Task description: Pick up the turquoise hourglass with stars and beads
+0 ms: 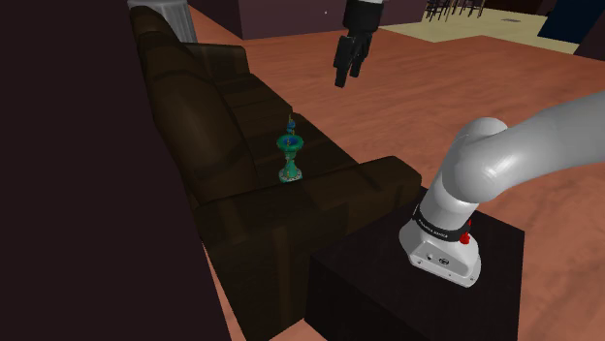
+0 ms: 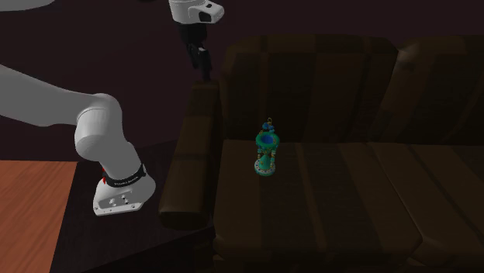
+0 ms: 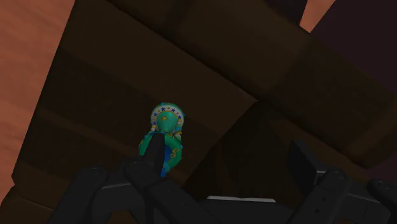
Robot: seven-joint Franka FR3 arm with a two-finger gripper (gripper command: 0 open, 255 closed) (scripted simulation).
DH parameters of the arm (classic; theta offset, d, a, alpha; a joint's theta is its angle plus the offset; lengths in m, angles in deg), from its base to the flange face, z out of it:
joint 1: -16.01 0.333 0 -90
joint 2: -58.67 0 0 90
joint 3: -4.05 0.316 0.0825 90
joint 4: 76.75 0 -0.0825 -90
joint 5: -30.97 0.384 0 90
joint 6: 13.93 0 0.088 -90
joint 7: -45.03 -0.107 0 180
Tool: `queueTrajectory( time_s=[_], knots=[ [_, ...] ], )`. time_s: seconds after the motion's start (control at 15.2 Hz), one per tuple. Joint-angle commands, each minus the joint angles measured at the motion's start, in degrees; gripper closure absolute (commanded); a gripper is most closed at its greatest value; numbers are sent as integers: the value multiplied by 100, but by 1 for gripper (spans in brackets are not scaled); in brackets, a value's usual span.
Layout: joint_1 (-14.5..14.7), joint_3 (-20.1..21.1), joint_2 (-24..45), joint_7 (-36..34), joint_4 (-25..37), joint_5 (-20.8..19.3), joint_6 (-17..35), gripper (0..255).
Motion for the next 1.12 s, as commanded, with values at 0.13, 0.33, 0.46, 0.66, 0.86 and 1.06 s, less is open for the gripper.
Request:
queueTrajectory(
  time_s=[0.13, 0.33, 0.46, 0.66, 0.86, 1.06],
  knots=[
    [-27, -91, 167, 93, -219, 25, 495, 0],
    [-57, -230, 496, 246, -480, 83, 1245, 0],
    [-65, -325, 768, 359, -606, 141, 1747, 0],
    [-52, -478, 1249, 553, -720, 264, 2492, 0],
    [-1, -644, 1805, 791, -739, 450, 3212, 0],
    [99, -832, 2422, 1093, -661, 727, 3884, 0]
  ],
)
